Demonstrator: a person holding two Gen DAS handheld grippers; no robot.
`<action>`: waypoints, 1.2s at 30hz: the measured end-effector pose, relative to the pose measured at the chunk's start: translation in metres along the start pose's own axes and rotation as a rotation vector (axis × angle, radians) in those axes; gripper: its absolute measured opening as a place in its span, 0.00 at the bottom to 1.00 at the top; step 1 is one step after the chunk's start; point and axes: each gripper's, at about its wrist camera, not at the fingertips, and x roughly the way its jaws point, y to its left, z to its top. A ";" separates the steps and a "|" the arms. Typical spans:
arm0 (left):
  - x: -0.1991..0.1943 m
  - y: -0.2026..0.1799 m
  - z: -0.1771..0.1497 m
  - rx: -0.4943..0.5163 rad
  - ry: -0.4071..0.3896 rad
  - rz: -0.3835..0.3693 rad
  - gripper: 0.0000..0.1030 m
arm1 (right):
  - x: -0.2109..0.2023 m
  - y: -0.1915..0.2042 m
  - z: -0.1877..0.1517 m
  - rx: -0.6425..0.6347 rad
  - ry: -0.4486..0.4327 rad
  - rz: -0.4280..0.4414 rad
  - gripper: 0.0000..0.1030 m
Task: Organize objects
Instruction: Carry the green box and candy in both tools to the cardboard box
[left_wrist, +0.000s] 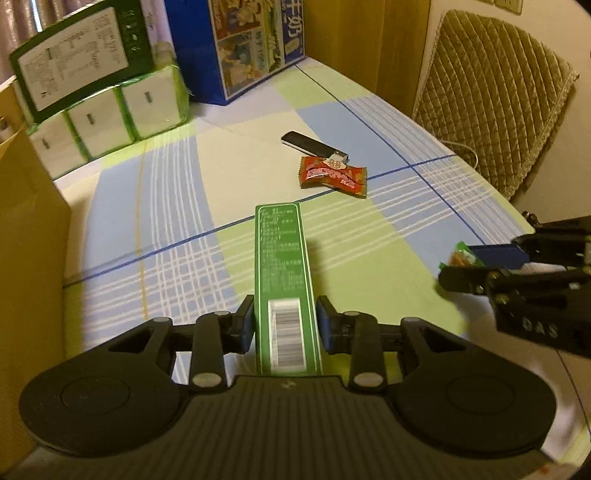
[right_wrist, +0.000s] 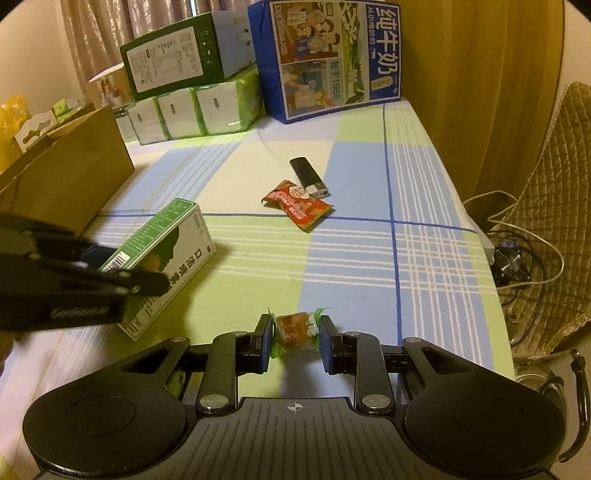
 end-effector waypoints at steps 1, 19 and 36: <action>0.004 0.000 0.002 0.009 0.019 -0.005 0.28 | 0.001 0.000 0.000 -0.002 0.002 -0.002 0.23; -0.022 -0.002 0.002 0.015 0.043 -0.022 0.25 | -0.018 0.010 0.006 0.007 0.000 -0.007 0.23; -0.108 0.013 -0.021 -0.076 -0.015 -0.070 0.25 | -0.088 0.053 0.016 0.017 -0.056 -0.003 0.23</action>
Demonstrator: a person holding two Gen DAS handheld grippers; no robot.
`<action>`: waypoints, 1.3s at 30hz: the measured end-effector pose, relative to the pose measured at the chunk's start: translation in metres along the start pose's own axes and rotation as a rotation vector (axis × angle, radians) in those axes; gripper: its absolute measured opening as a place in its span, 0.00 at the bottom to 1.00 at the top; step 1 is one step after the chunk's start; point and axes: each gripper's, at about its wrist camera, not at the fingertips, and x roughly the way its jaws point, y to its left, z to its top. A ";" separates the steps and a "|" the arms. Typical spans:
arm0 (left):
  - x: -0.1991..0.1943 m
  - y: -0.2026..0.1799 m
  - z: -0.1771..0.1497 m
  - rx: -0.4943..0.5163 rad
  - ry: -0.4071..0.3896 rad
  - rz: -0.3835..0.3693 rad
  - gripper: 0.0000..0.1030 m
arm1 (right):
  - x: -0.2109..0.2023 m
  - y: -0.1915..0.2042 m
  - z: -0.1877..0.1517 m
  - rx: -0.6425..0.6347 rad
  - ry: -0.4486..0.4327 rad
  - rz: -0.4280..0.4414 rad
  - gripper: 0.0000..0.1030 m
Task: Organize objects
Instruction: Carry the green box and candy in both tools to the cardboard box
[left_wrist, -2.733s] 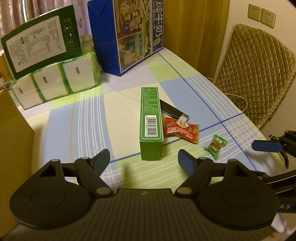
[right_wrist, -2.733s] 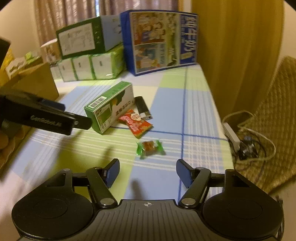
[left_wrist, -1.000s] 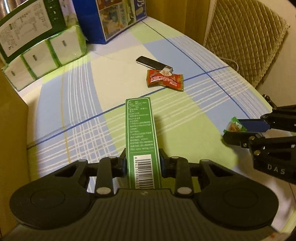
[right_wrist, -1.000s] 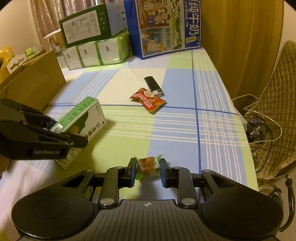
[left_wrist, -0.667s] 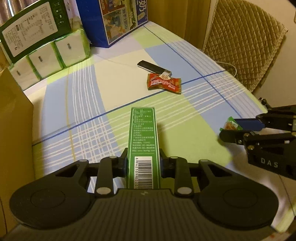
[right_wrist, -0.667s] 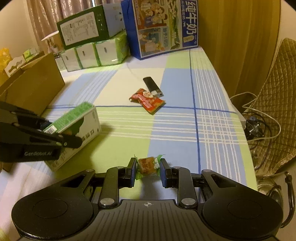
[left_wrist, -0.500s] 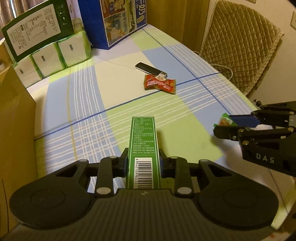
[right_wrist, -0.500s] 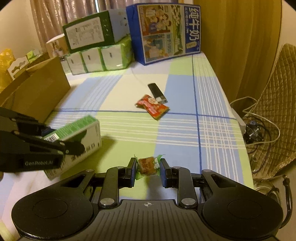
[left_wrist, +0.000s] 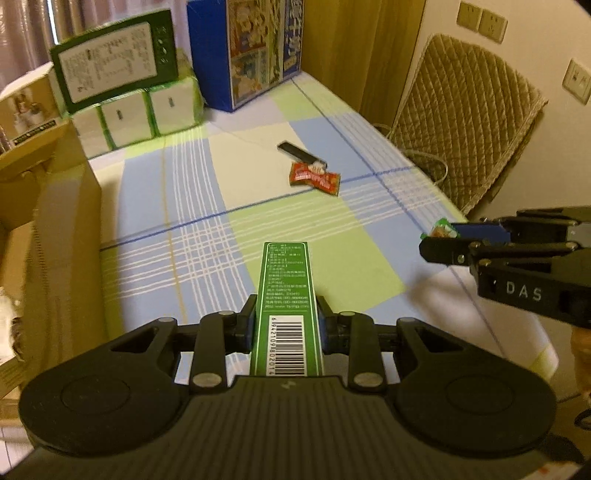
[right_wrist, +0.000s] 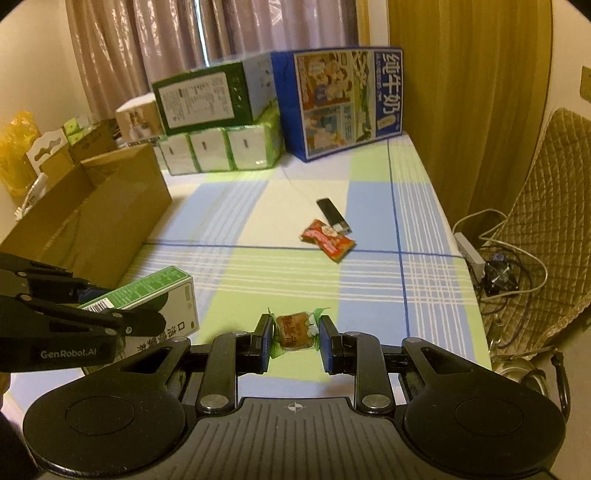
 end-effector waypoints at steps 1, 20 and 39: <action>-0.007 0.002 0.000 -0.007 -0.008 -0.002 0.25 | -0.005 0.004 0.001 0.000 -0.005 0.003 0.23; -0.132 0.058 -0.033 -0.104 -0.153 0.086 0.25 | -0.068 0.109 0.008 -0.078 -0.079 0.116 0.23; -0.214 0.171 -0.081 -0.201 -0.193 0.243 0.25 | -0.044 0.228 0.027 -0.215 -0.071 0.258 0.23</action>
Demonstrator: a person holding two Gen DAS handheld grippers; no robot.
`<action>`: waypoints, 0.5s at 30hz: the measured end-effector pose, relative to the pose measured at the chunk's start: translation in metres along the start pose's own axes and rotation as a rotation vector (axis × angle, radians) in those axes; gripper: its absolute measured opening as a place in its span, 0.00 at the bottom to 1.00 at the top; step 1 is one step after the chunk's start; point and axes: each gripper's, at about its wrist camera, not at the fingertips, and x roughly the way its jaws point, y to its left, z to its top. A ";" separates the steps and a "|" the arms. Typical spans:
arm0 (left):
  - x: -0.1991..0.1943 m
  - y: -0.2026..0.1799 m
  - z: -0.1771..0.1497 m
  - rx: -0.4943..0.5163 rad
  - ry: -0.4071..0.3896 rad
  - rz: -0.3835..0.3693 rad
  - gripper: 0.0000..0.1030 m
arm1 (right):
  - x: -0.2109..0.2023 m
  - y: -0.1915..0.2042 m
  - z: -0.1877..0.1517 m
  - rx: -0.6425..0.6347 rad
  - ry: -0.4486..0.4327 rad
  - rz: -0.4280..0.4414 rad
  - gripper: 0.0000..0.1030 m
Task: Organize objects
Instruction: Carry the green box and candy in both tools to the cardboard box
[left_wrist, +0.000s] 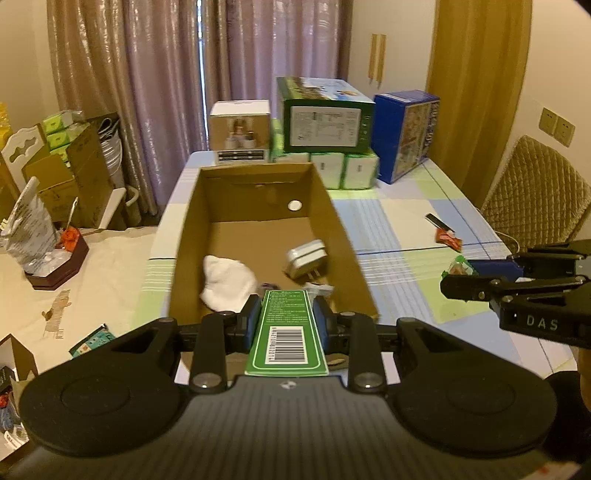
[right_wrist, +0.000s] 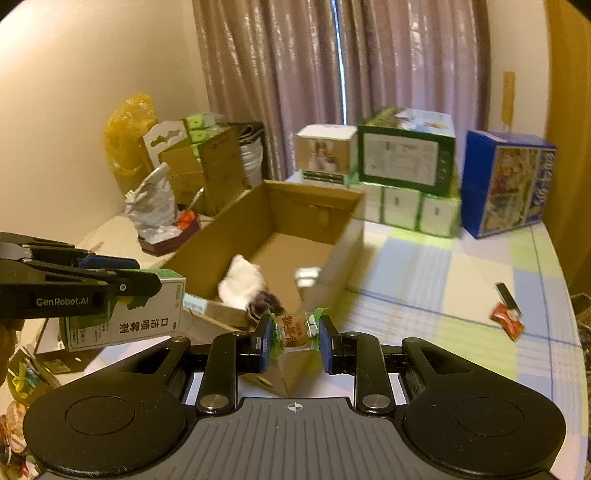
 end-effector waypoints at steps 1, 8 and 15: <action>0.000 0.004 0.002 0.001 -0.001 0.002 0.25 | 0.003 0.002 0.004 -0.004 -0.002 0.005 0.23; 0.015 0.029 0.028 0.013 -0.010 0.012 0.25 | 0.028 0.015 0.027 -0.027 -0.007 0.016 0.23; 0.047 0.050 0.050 0.003 -0.004 0.020 0.25 | 0.059 0.019 0.047 -0.035 -0.005 0.029 0.23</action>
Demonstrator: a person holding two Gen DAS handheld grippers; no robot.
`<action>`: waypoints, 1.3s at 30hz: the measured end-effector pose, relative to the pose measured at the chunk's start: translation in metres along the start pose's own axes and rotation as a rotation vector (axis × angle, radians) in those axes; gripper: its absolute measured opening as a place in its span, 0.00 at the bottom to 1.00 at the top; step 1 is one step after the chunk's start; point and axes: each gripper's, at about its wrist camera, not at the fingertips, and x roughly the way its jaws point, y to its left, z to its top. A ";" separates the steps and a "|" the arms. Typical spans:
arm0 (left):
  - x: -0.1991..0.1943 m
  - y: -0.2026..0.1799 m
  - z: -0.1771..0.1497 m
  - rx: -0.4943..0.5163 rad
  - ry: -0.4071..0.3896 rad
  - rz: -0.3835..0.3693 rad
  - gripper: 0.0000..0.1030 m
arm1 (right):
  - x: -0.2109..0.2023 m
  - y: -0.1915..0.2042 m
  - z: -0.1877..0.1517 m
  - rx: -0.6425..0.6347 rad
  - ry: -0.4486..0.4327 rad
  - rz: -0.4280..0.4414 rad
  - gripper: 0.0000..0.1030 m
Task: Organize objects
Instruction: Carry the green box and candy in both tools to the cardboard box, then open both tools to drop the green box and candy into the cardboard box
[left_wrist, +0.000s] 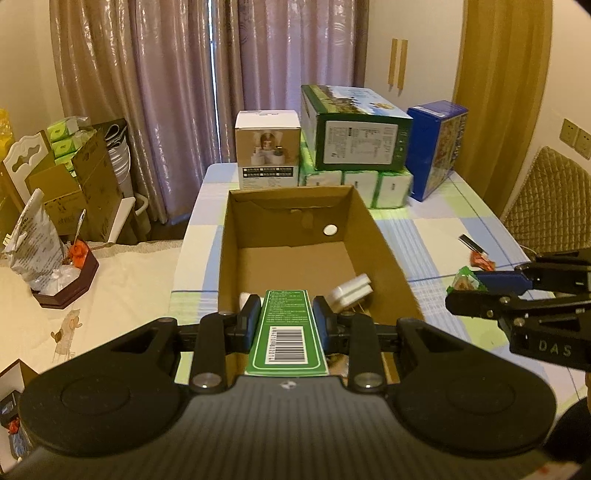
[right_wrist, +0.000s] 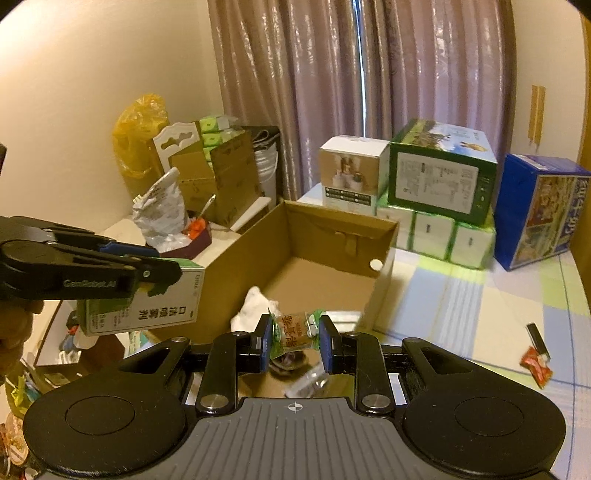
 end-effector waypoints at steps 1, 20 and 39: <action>0.005 0.002 0.002 -0.003 0.003 -0.002 0.25 | 0.004 -0.001 0.002 0.000 0.002 0.001 0.23; 0.061 0.016 0.005 -0.026 0.017 0.013 0.31 | 0.061 -0.016 -0.003 0.037 0.070 0.012 0.23; 0.038 0.035 -0.022 -0.119 0.030 0.044 0.58 | 0.050 -0.037 0.002 0.173 -0.001 0.055 0.50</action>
